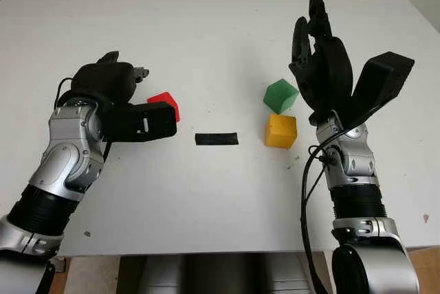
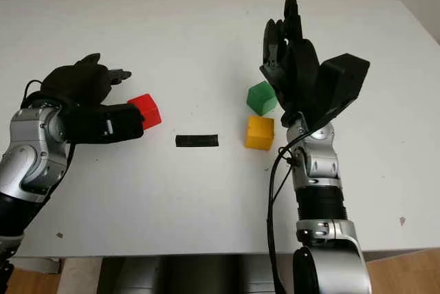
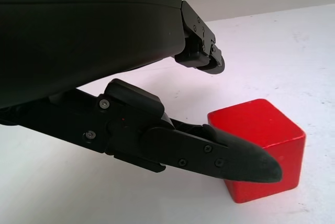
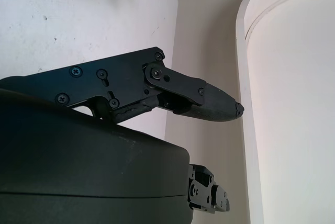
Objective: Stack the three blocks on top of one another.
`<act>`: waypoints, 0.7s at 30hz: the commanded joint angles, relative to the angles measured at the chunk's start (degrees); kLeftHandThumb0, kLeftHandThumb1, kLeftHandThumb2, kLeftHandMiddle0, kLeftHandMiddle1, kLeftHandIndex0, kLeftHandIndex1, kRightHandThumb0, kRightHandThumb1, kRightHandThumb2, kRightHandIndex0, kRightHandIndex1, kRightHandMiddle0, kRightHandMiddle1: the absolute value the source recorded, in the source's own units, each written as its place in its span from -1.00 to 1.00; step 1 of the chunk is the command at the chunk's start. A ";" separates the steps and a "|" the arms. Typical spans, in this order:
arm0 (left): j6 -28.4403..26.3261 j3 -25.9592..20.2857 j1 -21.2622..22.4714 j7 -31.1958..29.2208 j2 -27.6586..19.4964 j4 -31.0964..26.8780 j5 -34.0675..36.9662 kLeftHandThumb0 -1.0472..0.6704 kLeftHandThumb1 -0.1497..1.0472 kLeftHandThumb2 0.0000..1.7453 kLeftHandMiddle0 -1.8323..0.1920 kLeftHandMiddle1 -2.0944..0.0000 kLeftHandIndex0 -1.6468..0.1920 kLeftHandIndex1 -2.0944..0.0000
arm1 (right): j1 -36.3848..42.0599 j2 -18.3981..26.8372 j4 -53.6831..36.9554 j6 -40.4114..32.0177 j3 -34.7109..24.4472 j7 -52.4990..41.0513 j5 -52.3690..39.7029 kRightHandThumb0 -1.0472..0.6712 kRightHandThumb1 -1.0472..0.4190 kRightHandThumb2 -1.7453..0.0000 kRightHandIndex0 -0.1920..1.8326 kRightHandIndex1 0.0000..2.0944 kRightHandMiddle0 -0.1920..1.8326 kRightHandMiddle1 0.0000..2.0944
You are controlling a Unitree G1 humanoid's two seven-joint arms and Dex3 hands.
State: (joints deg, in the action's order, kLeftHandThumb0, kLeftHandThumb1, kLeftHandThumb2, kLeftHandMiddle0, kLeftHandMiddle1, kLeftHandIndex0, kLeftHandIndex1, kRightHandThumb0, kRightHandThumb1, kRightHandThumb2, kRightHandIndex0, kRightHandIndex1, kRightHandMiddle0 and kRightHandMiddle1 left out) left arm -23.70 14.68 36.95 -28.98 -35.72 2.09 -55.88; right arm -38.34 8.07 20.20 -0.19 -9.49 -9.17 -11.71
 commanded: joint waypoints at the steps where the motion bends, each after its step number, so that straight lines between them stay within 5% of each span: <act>1: 0.55 0.57 1.46 -0.32 0.11 0.87 0.45 -0.94 1.00 -0.80 0.86 0.94 0.39 0.86 | 0.49 -0.33 -0.50 0.42 0.14 0.27 0.15 -0.43 -1.00 0.21 -1.00 -1.00 -1.00 -1.00; 5: 0.68 1.68 2.44 -1.24 0.43 2.16 0.04 -0.94 1.00 -0.80 0.86 0.95 0.37 0.83 | 0.85 -0.53 -1.23 -0.07 0.17 0.65 0.19 -0.42 -1.00 0.19 -1.00 -1.00 -1.00 -1.00; 6: 0.65 1.86 2.54 -1.04 0.65 2.51 0.02 -0.94 1.00 -0.80 0.85 0.95 0.42 0.72 | 0.94 -0.58 -1.37 -0.17 0.16 0.69 0.15 -0.42 -1.00 0.19 -1.00 -1.00 -1.00 -1.00; 8: 0.73 1.97 2.40 -0.18 1.12 3.02 0.31 -0.94 1.00 -0.81 0.84 0.95 0.72 0.15 | 1.18 -0.65 -1.50 0.06 0.13 0.59 0.07 -0.43 -1.00 0.21 -1.00 -1.00 -1.00 -1.00; 11: 1.94 1.74 1.58 1.60 1.34 3.26 1.14 -0.93 1.00 -0.82 0.81 0.94 0.84 -0.12 | 1.37 -0.62 -1.49 0.51 0.15 0.49 0.17 -0.43 -1.00 0.22 -1.00 -1.00 -1.00 -1.00; 17: 1.66 2.13 1.06 1.76 1.58 3.12 1.77 -0.88 1.00 -0.88 0.79 0.95 0.71 0.04 | 1.58 -0.91 -2.09 0.01 -0.16 0.98 -0.25 -0.43 -1.00 0.22 -1.00 -1.00 -1.00 -1.00; 21: 1.04 1.73 0.33 2.83 2.40 2.94 2.74 -0.75 0.93 -0.93 0.75 0.94 0.58 -0.05 | 1.85 -0.81 -2.47 -0.12 -0.04 1.05 -0.21 -0.42 -1.00 0.21 -1.00 -1.00 -1.00 -1.00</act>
State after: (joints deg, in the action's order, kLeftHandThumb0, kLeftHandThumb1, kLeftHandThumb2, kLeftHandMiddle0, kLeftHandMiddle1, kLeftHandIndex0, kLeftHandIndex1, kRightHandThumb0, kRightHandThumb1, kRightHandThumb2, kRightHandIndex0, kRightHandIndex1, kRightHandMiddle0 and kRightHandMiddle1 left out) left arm -22.51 16.68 38.20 -26.72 -34.07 5.54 -53.54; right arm -36.92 7.30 19.48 -0.19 -9.56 -8.12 -11.80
